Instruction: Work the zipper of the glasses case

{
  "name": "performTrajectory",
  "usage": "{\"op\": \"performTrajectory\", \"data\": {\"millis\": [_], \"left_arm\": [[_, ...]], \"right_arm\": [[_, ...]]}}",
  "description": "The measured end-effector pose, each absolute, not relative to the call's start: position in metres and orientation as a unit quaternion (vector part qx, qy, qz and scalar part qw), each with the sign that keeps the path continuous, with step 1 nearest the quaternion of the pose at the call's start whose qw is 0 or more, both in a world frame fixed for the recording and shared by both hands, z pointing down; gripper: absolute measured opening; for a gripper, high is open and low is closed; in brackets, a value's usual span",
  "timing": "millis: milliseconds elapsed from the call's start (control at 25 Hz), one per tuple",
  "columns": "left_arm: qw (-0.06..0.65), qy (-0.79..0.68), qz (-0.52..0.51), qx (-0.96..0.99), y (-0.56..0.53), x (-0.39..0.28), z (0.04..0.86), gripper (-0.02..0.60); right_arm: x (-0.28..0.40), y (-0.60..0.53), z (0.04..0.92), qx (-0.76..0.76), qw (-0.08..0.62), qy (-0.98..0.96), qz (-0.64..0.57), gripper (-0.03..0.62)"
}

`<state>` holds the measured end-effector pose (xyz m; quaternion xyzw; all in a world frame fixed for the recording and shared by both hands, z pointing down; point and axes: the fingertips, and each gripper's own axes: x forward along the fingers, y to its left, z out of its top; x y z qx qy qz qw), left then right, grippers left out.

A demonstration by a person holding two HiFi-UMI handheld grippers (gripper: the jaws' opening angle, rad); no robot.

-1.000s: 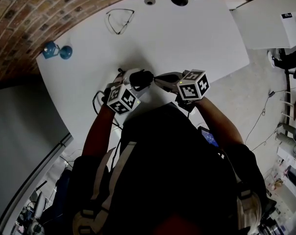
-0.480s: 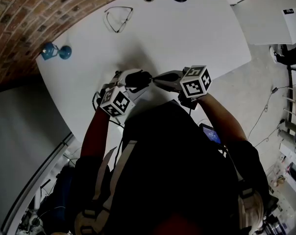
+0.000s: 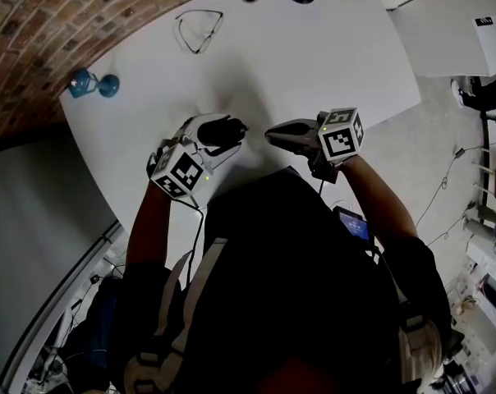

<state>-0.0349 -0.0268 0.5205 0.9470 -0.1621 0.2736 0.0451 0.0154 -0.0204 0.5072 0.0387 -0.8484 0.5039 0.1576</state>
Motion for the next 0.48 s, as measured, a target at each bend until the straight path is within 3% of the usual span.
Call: {"op": "performTrajectory", "data": {"millis": [80,160,280,480], "left_arm": [[0.047,-0.157,0.271,0.949,-0.026,-0.030,0.520,0.268],[0.047,-0.157,0.266,0.950,-0.026,-0.023,0.517,0.268],[0.042,-0.154,0.264,0.951,-0.025,-0.018,0.513,0.270],[0.032,-0.152,0.274,0.949,-0.023,-0.019,0.516,0.270]], "right_arm": [[0.005,-0.021,0.495,0.028,0.126,-0.853,0.506,0.020],[-0.002,-0.024,0.489,0.028,0.096,-0.848,0.521,0.087],[-0.005,-0.036,0.481,0.044,0.053,-0.831,0.552,0.094],[-0.008,-0.039,0.480,0.052,0.043,-0.819,0.570,0.098]]}}
